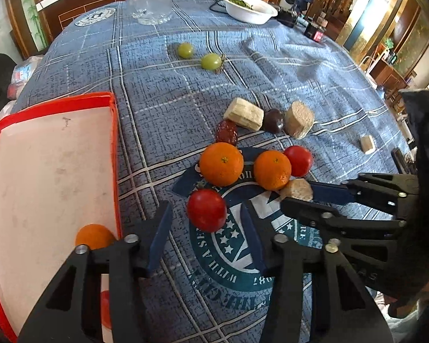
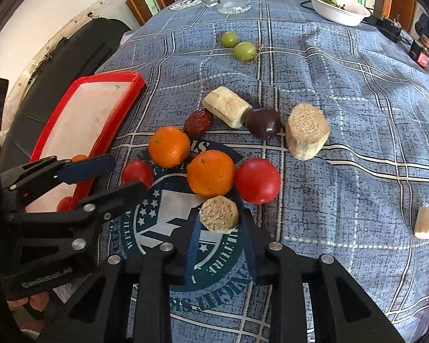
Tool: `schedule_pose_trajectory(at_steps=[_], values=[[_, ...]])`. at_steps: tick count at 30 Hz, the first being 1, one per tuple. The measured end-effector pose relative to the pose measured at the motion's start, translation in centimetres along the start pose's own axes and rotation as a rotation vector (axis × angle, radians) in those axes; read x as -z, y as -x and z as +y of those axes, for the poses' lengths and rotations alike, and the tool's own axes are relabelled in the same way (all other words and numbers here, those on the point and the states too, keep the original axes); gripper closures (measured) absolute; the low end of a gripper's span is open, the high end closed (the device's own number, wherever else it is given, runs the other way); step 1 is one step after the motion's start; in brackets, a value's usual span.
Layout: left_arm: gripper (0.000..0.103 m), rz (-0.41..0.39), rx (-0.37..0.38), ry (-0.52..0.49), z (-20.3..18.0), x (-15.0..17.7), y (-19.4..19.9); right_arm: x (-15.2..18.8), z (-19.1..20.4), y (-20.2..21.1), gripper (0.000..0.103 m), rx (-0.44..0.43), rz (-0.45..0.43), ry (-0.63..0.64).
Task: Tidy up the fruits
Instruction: 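Grasp a round tan bread piece with the right tool while the left tool grasps a red tomato, then carry the tomato and bread piece toward the red-rimmed tray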
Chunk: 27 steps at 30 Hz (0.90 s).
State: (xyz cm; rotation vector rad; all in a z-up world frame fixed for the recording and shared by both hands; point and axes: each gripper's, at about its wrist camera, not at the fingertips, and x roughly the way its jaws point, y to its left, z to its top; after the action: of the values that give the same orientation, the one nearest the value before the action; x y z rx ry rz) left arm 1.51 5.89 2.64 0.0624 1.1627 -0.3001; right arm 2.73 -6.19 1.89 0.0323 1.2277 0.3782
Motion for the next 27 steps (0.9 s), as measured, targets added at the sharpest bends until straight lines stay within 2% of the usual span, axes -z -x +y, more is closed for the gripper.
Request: schedule_pose_trajectory(at_steps=[4, 6, 10, 16, 23, 27], values=[[0.057, 0.02, -0.001, 0.027, 0.3, 0.0, -0.9, 0.3, -0.5, 0.5, 0.075, -0.018, 0.001, -0.021], [0.069, 0.022, 0.005, 0.036, 0.3, 0.0, -1.2, 0.6, -0.7, 0.9, 0.075, -0.021, -0.005, -0.021], [0.076, 0.019, 0.018, 0.051, 0.4, 0.0, -1.3, 1.1, -0.9, 1.6, 0.075, -0.025, -0.013, -0.019], [0.076, -0.003, 0.044, 0.071, 0.7, 0.4, 0.0, 2.0, -1.3, 2.6, 0.075, -0.034, -0.02, -0.024], [0.076, -0.068, 0.088, 0.166, 3.0, 2.8, 4.5, 2.6, -0.4, 3.7, 0.075, -0.07, -0.032, -0.005], [0.076, -0.112, 0.082, 0.246, 5.1, 4.2, 7.0, 2.5, 0.8, 3.9, 0.075, -0.088, -0.031, 0.021]])
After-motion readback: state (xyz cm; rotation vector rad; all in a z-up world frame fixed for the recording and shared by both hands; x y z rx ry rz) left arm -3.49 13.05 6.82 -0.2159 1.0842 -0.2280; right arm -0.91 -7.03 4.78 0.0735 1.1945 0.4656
